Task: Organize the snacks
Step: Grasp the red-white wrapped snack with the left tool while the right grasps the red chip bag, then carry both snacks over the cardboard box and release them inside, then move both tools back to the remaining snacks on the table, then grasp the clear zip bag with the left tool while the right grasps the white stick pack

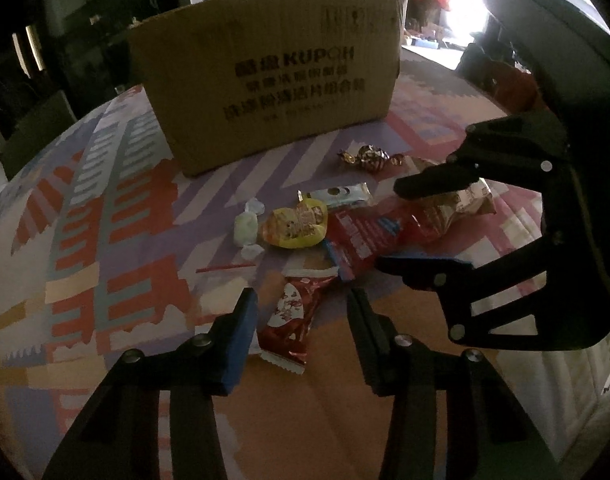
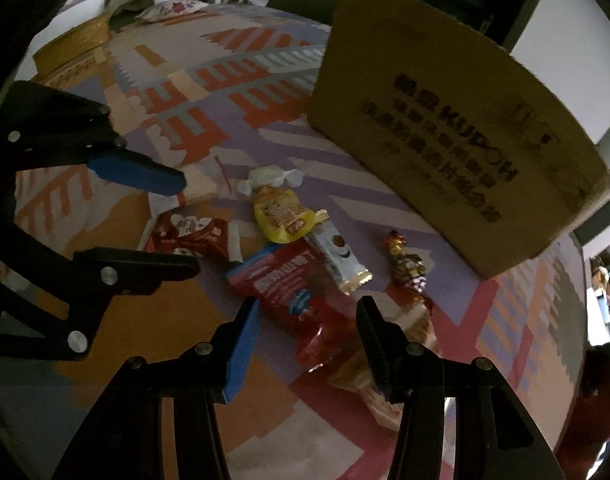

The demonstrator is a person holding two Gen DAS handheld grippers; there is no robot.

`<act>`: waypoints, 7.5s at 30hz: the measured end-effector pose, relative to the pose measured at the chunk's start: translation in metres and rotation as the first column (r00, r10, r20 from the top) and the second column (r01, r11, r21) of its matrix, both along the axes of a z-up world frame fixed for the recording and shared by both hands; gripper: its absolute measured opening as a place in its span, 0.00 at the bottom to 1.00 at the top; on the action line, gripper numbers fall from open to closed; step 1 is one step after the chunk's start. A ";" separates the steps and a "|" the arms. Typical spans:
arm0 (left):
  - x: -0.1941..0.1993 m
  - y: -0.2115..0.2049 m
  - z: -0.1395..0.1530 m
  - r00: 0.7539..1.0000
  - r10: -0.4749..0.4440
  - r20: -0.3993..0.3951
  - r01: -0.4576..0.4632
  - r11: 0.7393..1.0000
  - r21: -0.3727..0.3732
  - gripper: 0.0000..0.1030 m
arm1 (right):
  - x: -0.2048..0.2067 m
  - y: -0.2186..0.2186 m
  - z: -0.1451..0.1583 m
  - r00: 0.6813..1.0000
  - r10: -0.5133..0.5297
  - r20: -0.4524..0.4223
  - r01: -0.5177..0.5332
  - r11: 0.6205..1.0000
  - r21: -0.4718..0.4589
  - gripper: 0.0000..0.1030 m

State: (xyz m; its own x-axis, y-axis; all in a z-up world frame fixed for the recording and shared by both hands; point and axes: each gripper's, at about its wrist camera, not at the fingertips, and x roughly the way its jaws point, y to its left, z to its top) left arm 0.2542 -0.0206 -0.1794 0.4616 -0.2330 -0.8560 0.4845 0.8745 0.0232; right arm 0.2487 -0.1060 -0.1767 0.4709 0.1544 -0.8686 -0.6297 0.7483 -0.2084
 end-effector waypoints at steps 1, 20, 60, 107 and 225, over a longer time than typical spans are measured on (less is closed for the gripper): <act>0.001 0.000 -0.002 1.000 0.000 -0.004 0.000 1.000 0.000 0.42 | 0.001 0.001 -0.001 1.000 0.008 0.000 -0.008 1.000 -0.005 0.49; 0.014 0.010 -0.014 0.990 0.091 -0.105 -0.099 0.992 -0.078 0.22 | 0.004 0.003 -0.003 1.000 -0.029 0.007 0.029 1.000 0.004 0.26; 0.003 0.024 0.134 0.960 0.214 0.184 -0.179 0.966 -0.188 0.22 | -0.018 -0.033 0.124 0.907 -0.401 0.131 0.339 0.878 0.339 0.26; 0.146 0.008 0.193 0.938 0.220 0.269 -0.189 0.972 -0.136 0.56 | 0.116 -0.053 0.181 0.845 -0.496 0.199 0.420 0.847 0.326 0.54; 0.029 0.035 -0.001 0.940 0.334 -0.074 -0.339 0.939 -0.062 0.34 | 0.040 -0.003 0.000 0.964 -0.215 -0.156 0.243 0.951 0.192 0.20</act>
